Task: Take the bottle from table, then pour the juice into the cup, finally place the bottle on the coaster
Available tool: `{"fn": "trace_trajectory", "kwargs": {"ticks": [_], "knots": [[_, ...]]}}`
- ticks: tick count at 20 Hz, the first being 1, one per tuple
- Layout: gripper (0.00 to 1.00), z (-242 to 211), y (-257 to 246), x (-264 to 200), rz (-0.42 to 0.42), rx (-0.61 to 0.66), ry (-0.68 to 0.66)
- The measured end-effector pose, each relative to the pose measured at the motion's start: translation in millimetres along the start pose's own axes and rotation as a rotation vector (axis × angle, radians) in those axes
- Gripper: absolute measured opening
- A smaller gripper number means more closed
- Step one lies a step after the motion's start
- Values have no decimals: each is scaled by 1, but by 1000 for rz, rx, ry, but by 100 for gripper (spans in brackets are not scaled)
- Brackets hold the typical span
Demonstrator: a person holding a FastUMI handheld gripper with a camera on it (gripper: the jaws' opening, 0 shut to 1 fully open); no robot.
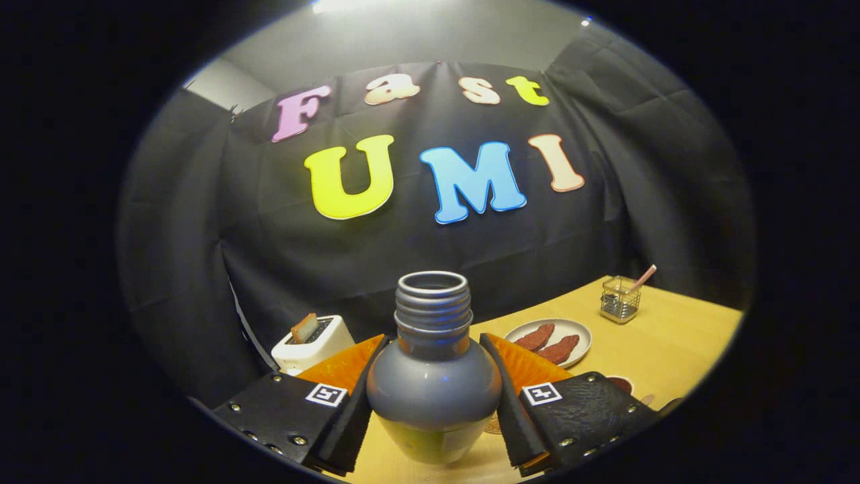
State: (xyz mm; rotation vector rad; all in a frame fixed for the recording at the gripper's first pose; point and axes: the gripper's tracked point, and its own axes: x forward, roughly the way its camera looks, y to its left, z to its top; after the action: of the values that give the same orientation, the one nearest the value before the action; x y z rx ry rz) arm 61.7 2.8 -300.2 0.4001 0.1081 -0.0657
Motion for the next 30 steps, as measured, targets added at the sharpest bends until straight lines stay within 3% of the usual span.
{"fn": "trace_trajectory", "kwargs": {"ticks": [9,13,19,30], "knots": [[80,-27,-33,14,-26,392,55],[80,-31,-45,16,-57,502,52],[80,-37,-43,30,-28,749,73],[80,-51,-43,42,-49,990,102]]}}
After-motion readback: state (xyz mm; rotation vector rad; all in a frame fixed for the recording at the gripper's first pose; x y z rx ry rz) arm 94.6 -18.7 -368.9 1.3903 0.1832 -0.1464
